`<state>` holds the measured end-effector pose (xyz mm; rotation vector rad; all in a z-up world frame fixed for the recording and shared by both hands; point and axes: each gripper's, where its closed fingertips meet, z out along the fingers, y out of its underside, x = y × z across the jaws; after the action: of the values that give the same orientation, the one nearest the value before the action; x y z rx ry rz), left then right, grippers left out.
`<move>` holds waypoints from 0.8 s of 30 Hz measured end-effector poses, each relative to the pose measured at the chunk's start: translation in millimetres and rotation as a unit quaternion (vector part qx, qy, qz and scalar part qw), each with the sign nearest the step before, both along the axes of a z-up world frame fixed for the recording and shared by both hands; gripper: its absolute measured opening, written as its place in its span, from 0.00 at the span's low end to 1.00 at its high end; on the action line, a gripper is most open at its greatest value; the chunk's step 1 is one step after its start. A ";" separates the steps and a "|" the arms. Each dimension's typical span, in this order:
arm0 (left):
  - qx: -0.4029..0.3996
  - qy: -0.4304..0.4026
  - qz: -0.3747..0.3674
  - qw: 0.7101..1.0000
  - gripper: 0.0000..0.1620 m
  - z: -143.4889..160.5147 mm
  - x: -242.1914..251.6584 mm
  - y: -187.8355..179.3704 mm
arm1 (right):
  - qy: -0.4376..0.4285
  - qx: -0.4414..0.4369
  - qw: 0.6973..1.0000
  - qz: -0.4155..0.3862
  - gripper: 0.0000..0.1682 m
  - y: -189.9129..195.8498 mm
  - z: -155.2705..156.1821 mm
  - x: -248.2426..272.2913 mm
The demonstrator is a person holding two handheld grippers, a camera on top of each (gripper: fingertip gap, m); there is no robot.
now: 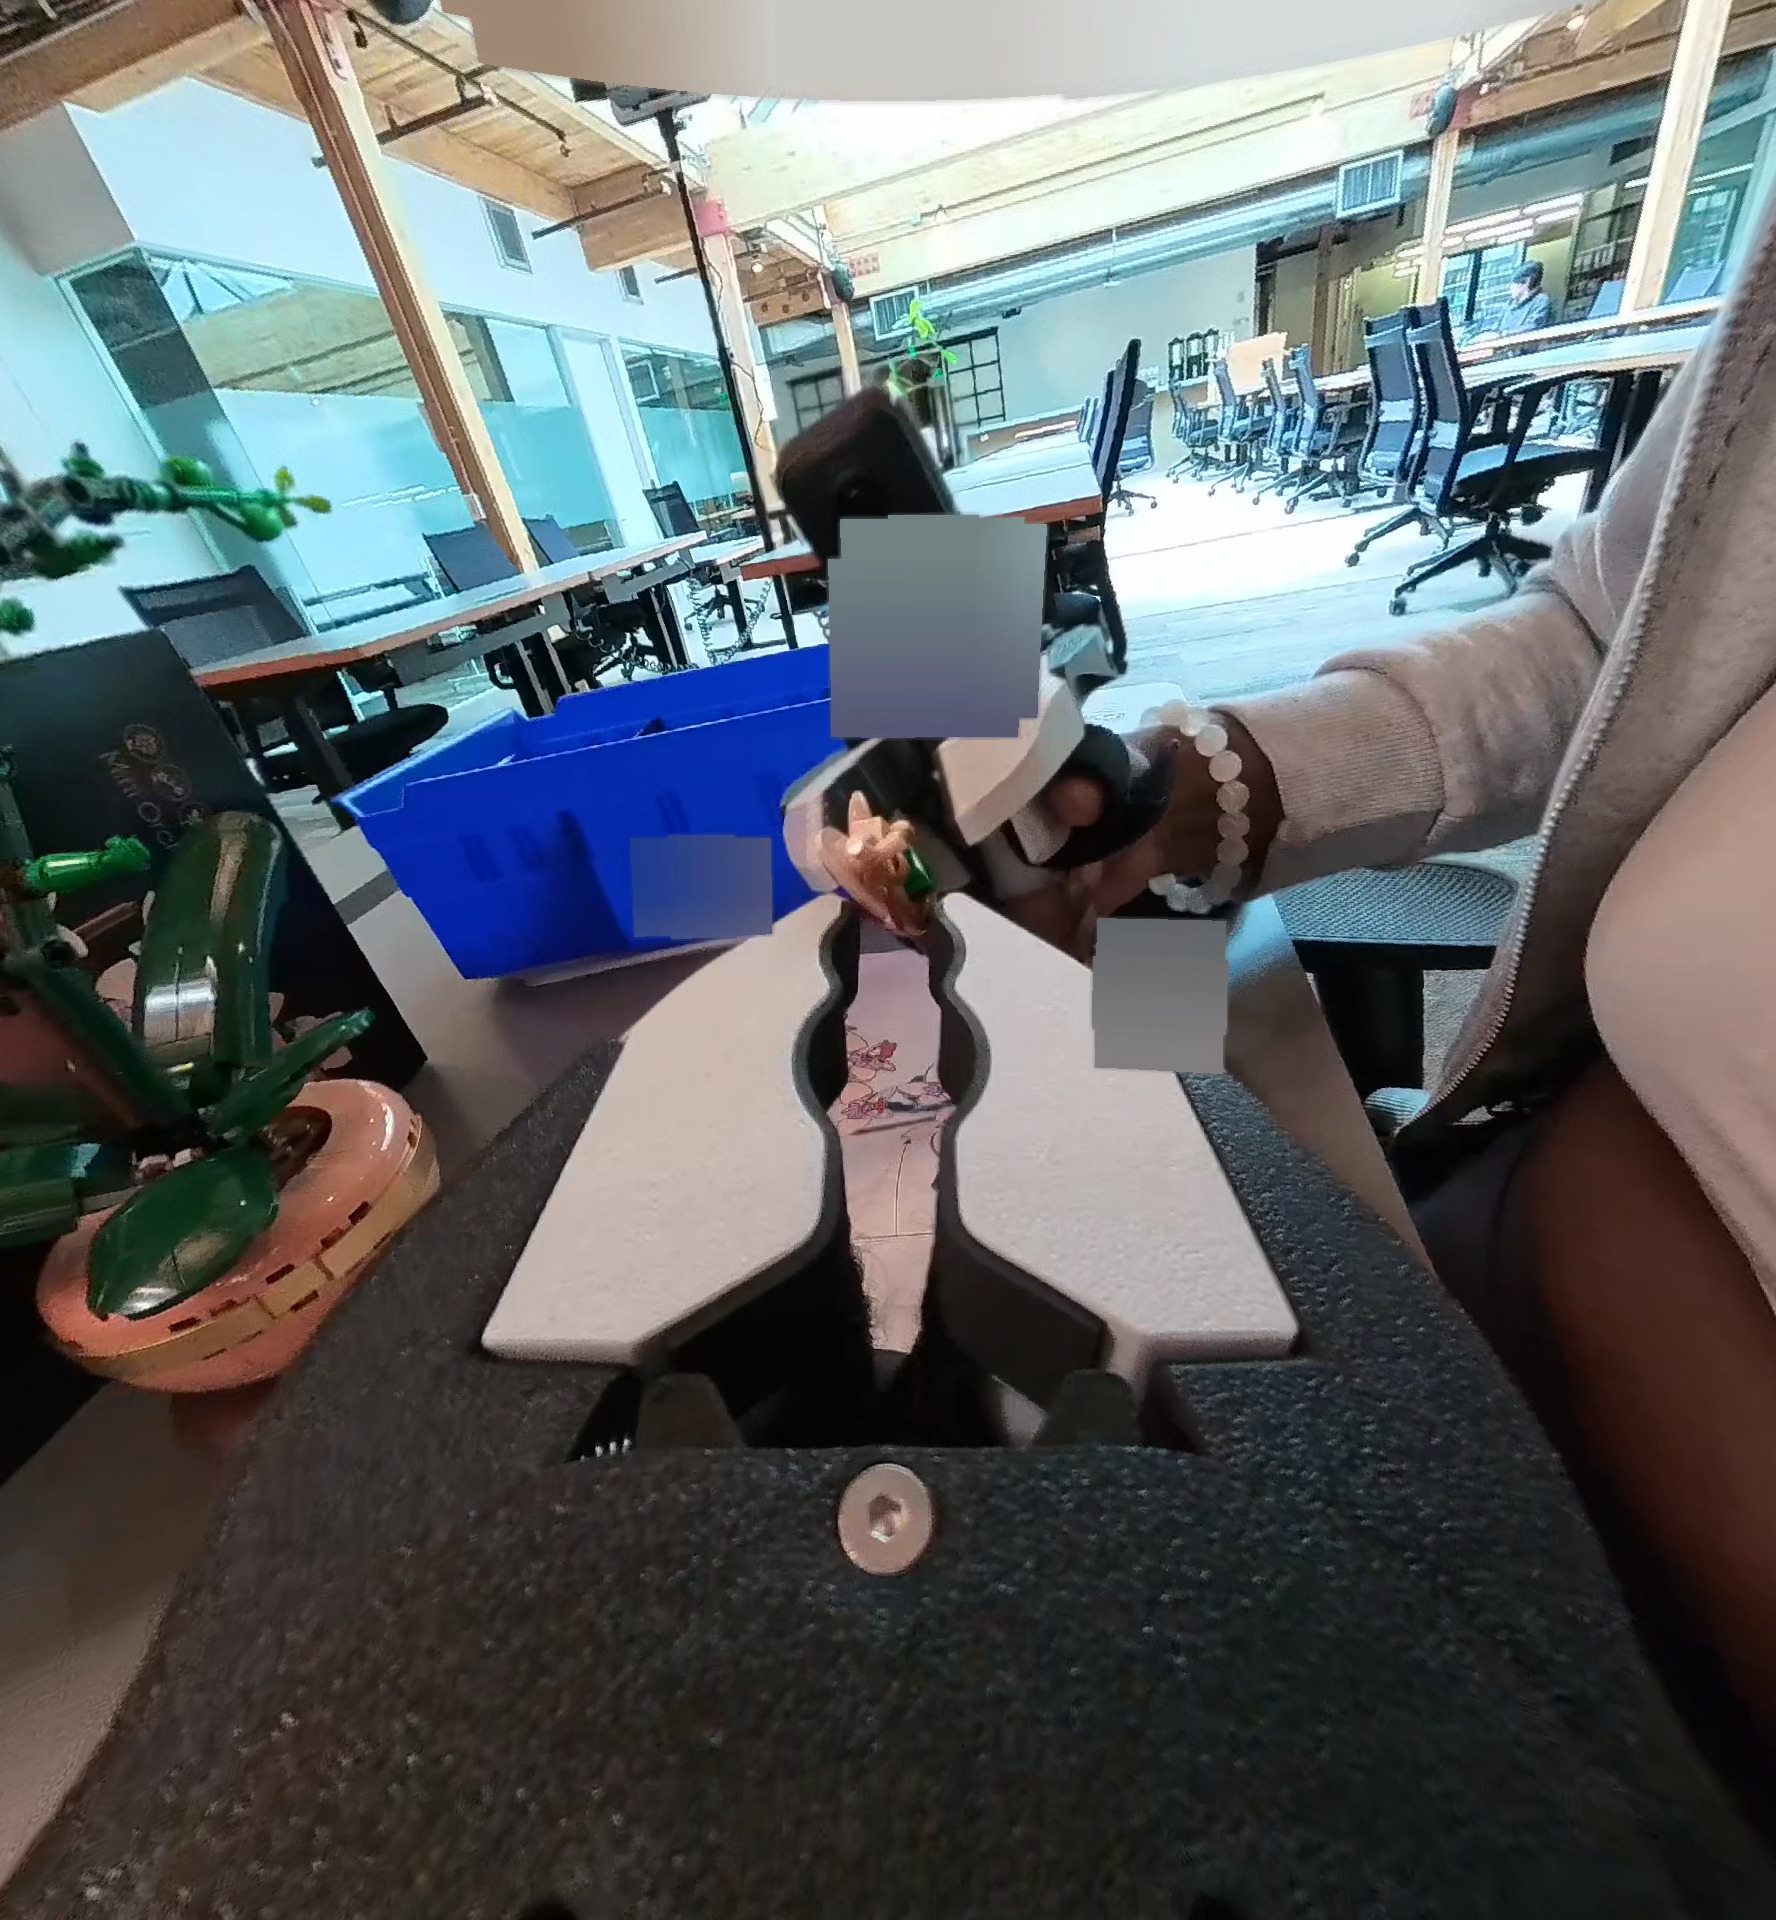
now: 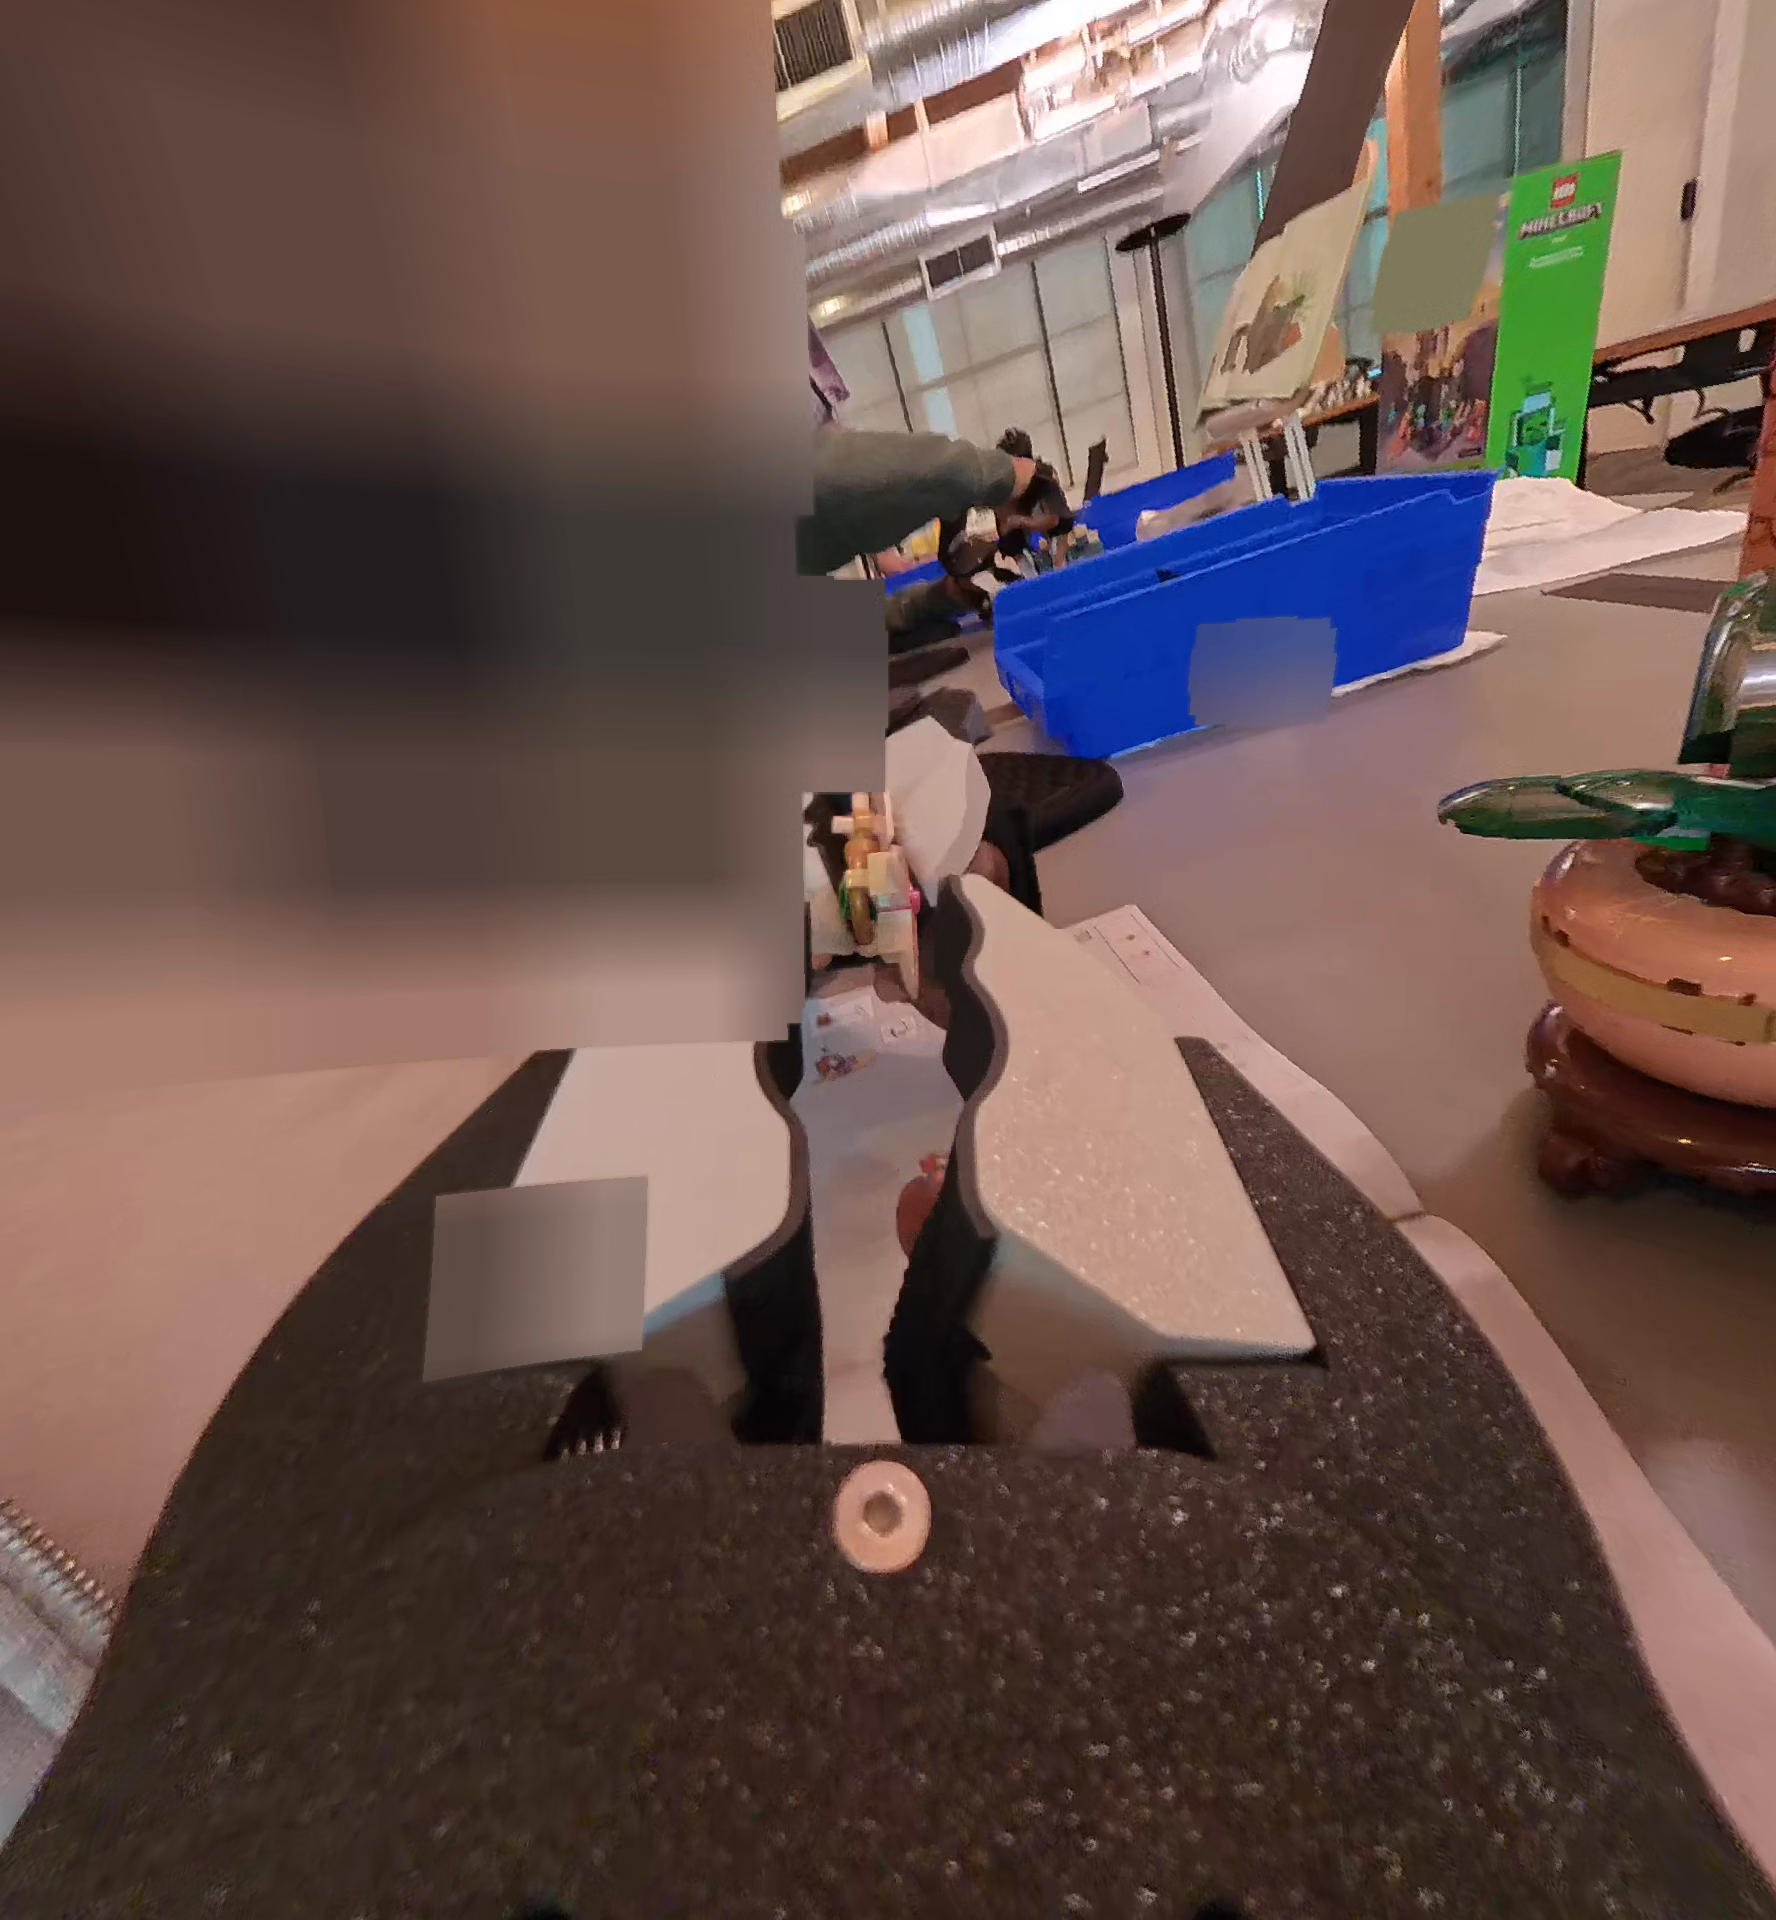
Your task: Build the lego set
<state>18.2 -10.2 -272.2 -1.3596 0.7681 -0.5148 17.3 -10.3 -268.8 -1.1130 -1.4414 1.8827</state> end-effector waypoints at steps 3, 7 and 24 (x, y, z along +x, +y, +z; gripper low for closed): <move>-0.019 0.002 -0.006 1.000 0.08 -4.2 -0.3 0.4 | -0.014 0.057 0.998 -0.011 0.13 1.7 -0.2 0.6; -0.034 0.020 -0.015 0.999 0.08 -11.8 4.3 0.0 | -0.052 0.134 0.989 -0.010 0.11 -0.4 -8.3 -2.6; 0.004 0.021 -0.017 1.000 0.08 -5.6 4.6 -4.5 | -0.035 0.117 0.992 0.001 0.07 -9.3 -3.8 -3.5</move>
<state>22.9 -14.7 -277.8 -1.3544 0.8285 -0.5109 13.9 -19.6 -272.6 -1.0720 -1.6548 1.6385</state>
